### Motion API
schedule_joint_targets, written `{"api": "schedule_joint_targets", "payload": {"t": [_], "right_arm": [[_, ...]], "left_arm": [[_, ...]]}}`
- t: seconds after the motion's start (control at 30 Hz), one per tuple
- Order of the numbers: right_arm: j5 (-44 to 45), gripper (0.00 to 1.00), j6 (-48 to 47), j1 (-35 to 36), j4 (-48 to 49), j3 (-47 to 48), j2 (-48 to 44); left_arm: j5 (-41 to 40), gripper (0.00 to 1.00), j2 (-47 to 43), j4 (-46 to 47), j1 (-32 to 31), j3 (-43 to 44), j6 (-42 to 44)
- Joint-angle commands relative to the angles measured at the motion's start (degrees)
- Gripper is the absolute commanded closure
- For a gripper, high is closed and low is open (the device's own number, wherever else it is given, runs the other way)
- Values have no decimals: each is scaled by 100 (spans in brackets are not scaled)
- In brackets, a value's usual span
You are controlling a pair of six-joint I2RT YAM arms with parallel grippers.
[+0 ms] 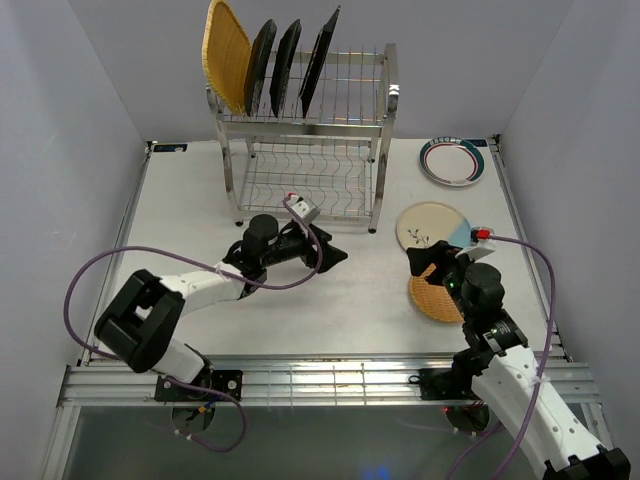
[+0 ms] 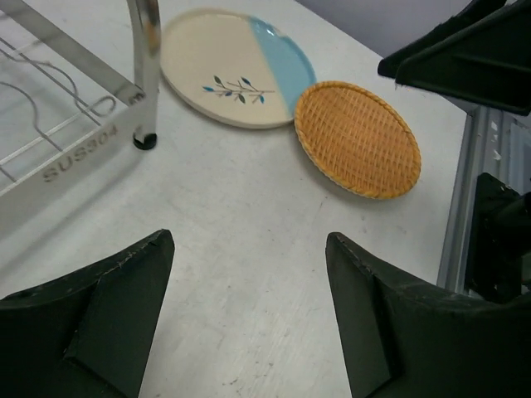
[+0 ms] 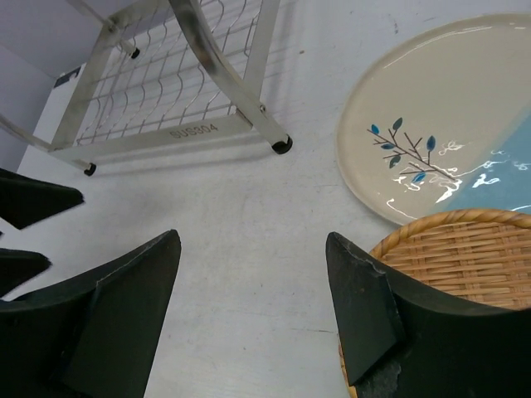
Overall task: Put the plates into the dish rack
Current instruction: Pick up the plate from the corner of the board.
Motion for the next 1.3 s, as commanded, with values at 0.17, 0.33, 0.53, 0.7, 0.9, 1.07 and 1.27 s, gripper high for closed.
{"api": "schedule_joint_targets", "payload": {"t": [0.17,0.33,0.53,0.7,0.9,1.07,1.27], "right_arm": [[995,23,338,-19,-792,206,-1228],[1180,23,400,-19,-1125,337,-1651],[1242,24,452,-19,-1223,504,-1582],[1382,23,461,-19,-1398,645,-1616],[1479,23,461,-19,-1461,645,-1853],[1470,23,470,-19,-1496,671,-1906],[1461,23,514,-19,-1601,698,-1915]], "left_arm": [[587,11,1344,-11,-382,850,-1005],[-88,6,1459,-72,-962,913,-1057],[-450,4,1626,-196,-1349,1035,-1725],[-930,4,1872,-248,-1481,1316,-2619],[-1277,3,2653,-1054,-1622,2133,-3334],[-1443,2,2980,-1356,-1798,2573,-3474],[-1215,2,3366,-1347,-1833,2793,-3799]]}}
